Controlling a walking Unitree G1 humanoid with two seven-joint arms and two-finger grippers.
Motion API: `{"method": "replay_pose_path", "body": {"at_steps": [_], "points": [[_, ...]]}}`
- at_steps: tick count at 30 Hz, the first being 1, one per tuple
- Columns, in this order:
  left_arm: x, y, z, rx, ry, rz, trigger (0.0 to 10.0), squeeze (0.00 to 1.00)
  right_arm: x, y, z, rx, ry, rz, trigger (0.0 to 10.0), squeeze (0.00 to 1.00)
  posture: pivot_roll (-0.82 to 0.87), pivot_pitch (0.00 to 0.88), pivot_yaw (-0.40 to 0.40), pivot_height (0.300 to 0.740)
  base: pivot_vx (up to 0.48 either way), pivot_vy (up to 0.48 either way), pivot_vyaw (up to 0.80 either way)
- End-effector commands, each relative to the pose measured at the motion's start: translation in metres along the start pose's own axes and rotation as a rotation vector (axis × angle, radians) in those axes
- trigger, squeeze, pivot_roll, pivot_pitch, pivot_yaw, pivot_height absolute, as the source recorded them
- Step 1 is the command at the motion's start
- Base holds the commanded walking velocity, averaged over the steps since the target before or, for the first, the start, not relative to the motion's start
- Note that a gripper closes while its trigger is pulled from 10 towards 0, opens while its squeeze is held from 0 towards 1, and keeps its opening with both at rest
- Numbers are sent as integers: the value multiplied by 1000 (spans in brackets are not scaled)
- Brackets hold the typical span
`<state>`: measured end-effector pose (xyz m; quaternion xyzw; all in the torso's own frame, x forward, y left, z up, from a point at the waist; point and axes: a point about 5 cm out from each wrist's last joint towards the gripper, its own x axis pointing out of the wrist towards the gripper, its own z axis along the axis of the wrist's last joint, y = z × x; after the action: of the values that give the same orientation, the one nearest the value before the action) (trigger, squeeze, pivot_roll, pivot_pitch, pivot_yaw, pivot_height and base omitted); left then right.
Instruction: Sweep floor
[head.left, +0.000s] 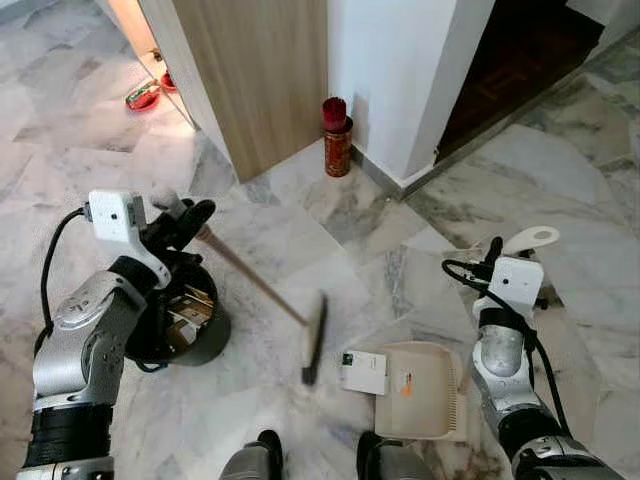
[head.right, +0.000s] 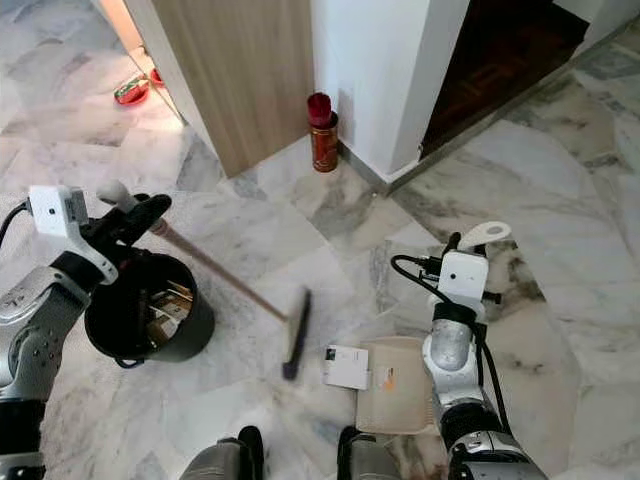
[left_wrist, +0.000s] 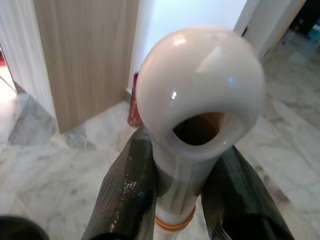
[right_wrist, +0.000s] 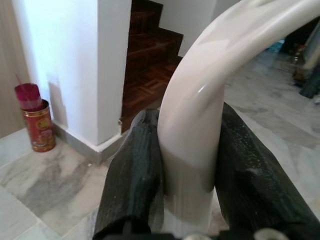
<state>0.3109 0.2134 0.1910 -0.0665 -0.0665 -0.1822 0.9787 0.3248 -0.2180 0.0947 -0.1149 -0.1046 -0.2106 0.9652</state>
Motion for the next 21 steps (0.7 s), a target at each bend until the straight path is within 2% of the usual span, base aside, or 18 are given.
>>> {"method": "replay_pose_path", "body": {"at_steps": [1,10,21], "points": [[-1,-5,-4,3,8,-29,10000,0,-12,-3,-17,-45,74,8,10000,0,186,295,56,740,0,0,0],[-2,-13,-15,-12,57,-76,10000,0,-7,-9,-11,-108,11,13,10000,0,185,301,56,740,0,0,0],[-3,-14,-19,-15,71,-87,10000,0,2,-7,3,-99,-59,25,10000,0,180,302,56,740,0,0,0]]}}
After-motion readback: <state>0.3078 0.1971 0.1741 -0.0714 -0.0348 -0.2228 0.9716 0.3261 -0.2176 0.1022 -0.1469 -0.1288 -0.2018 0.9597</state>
